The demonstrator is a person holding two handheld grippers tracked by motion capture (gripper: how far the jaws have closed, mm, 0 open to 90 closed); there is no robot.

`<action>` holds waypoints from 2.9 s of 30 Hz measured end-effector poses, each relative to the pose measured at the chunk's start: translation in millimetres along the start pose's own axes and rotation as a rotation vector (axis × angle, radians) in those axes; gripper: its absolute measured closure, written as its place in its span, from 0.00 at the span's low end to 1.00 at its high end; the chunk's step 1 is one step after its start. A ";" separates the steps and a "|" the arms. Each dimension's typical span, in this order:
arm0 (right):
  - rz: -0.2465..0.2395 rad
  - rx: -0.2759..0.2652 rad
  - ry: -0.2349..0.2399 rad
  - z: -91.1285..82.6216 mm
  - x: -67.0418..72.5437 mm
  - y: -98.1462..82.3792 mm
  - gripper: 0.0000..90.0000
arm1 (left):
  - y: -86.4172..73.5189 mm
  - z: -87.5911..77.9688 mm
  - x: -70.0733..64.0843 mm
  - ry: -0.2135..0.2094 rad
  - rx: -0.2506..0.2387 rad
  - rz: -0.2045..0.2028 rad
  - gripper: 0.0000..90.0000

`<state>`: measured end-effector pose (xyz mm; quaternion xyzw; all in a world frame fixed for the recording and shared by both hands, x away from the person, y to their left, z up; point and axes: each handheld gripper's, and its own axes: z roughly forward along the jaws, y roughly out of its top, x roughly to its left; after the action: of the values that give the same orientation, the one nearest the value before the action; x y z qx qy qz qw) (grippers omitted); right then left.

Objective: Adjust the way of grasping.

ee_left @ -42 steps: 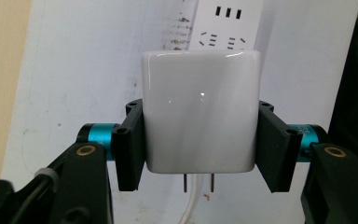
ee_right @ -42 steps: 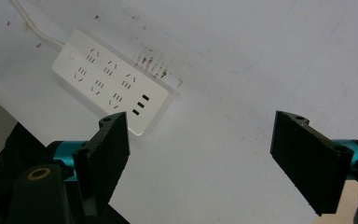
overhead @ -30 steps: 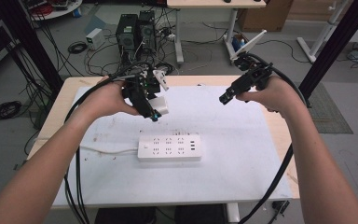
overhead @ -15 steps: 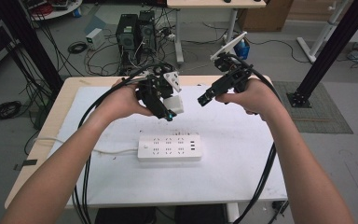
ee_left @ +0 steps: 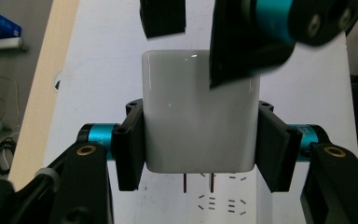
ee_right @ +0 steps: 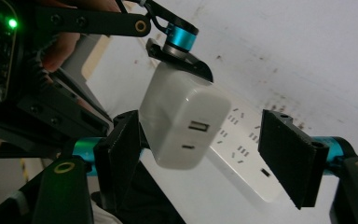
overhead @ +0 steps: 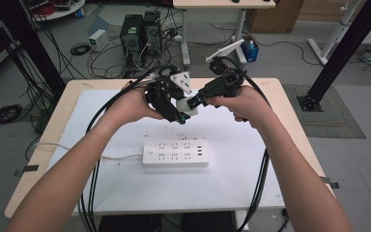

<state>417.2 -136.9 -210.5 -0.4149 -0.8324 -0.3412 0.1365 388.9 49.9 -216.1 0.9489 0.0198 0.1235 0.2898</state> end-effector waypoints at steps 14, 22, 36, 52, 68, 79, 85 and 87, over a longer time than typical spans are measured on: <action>0.099 -0.046 0.176 12.0 -14.0 0.6 0.63 | 2.3 0.6 -5.0 0.059 -0.028 0.111 0.47; 0.145 -0.069 0.203 9.7 -21.3 -3.3 0.69 | 5.9 5.9 -8.3 0.087 -0.008 0.158 0.47; 0.172 -0.131 0.210 9.6 -25.7 -9.7 0.70 | 7.9 9.7 -9.1 0.114 -0.001 0.165 0.47; 0.187 -0.121 0.219 11.2 -27.2 -12.6 0.69 | 8.4 11.4 -9.6 0.110 0.010 0.168 0.47; 0.156 -0.122 0.156 1.6 -29.8 -12.3 0.70 | -10.8 5.5 0.6 0.110 0.131 0.038 0.32; 0.116 -0.019 -0.124 -19.6 -41.5 -12.9 0.69 | -65.6 -28.3 17.1 0.075 0.279 -0.220 0.29; 0.068 0.047 -0.277 -26.1 -41.0 -13.9 0.69 | -95.8 -39.4 24.4 0.069 0.370 -0.381 0.29; 0.056 0.067 -0.319 -27.2 -41.1 -14.0 0.69 | -103.2 -42.5 26.0 0.088 0.401 -0.421 0.29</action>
<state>430.0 -186.0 -218.0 -0.4821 -0.8424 -0.2393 0.0260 407.1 161.6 -233.5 0.9560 0.2528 0.0955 0.1145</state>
